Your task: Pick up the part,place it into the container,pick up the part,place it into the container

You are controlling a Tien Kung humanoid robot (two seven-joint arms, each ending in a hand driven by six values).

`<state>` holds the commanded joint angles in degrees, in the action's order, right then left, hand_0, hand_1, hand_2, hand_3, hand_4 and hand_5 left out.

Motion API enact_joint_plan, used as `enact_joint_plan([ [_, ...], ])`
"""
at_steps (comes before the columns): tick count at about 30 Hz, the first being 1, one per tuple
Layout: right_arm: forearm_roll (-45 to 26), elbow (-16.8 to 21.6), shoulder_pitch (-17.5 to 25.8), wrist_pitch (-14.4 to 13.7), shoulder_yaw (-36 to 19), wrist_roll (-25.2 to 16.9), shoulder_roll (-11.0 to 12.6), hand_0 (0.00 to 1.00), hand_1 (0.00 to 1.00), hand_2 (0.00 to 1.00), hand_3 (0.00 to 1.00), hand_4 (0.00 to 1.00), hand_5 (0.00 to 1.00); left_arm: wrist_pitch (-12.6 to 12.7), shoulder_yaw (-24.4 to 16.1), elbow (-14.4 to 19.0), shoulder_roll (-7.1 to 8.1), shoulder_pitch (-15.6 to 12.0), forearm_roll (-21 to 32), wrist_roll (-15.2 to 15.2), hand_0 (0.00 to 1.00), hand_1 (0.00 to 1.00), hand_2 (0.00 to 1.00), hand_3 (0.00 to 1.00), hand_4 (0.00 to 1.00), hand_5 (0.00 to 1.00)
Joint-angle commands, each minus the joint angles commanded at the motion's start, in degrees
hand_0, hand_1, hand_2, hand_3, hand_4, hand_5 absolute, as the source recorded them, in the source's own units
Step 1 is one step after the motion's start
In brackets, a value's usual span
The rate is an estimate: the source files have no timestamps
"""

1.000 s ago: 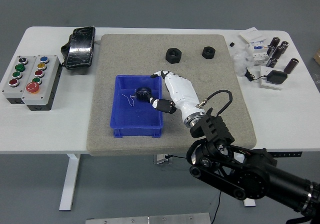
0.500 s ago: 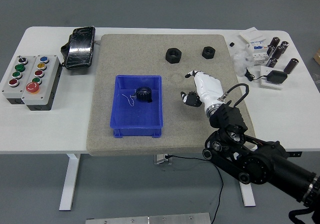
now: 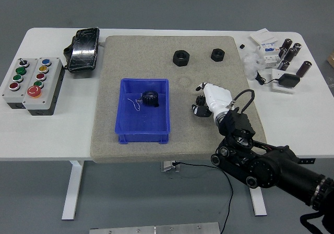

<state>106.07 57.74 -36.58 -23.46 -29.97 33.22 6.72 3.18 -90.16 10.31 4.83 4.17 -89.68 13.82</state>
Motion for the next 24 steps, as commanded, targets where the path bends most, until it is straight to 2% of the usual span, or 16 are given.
enact_joint_plan([
  [1, -0.16, -0.30, -0.09, -0.10, 0.12, -0.09, -0.03, 0.514, 0.608, 0.575, 0.630, 0.371, 0.054, 0.00, 0.03, 0.00, 0.00, -0.01, 0.02, 0.00, 0.629, 0.553, 0.531, 0.607, 0.660, 0.362],
  [6, -0.95, -1.56, -0.33, -0.53, 0.72, -0.60, -0.25, 0.514, 0.608, 0.575, 0.630, 0.371, 0.054, -0.01, 0.14, 0.00, 0.00, -0.01, 0.09, -0.03, 0.629, 0.553, 0.531, 0.607, 0.660, 0.362],
  [7, -1.10, -1.71, -0.31, -0.60, 0.83, -0.70, -0.29, 0.484, 0.557, 0.503, 0.566, 0.467, 0.002, -0.01, 0.21, 0.00, 0.01, -0.01, 0.16, -0.05, 0.629, 0.552, 0.531, 0.608, 0.661, 0.363],
  [12, -1.72, -2.06, -0.19, -0.85, 1.33, -1.09, -0.38, 0.484, 0.557, 0.503, 0.566, 0.467, 0.002, -0.01, 0.55, 0.00, 0.04, -0.01, 0.49, -0.13, 0.629, 0.552, 0.531, 0.608, 0.661, 0.363],
  [13, -1.77, -2.07, -0.17, -0.92, 1.39, -1.14, -0.39, 0.484, 0.546, 0.472, 0.510, 0.481, 0.002, -0.01, 0.64, 0.00, 0.05, -0.02, 0.58, -0.16, 0.629, 0.552, 0.531, 0.607, 0.660, 0.363],
  [16, -1.51, -1.86, -0.09, -1.16, 1.38, -1.11, -0.30, 0.484, 0.546, 0.472, 0.510, 0.481, 0.002, 0.00, 0.92, 0.00, 0.03, 0.00, 0.85, -0.28, 0.629, 0.552, 0.531, 0.607, 0.660, 0.363],
  [20, -0.20, -0.57, 0.05, -1.82, 0.58, -0.63, 0.24, 0.473, 0.543, 0.447, 0.477, 0.459, 0.002, 0.00, 1.40, 0.00, 0.02, 0.04, 1.31, -0.48, 0.630, 0.553, 0.531, 0.607, 0.660, 0.364],
  [24, 2.65, 2.51, 0.34, -2.42, -1.25, 0.58, 1.20, 0.473, 0.543, 0.447, 0.477, 0.459, 0.002, 0.03, 1.70, 0.00, 0.01, 0.04, 1.65, -0.62, 0.630, 0.553, 0.531, 0.607, 0.660, 0.364],
])
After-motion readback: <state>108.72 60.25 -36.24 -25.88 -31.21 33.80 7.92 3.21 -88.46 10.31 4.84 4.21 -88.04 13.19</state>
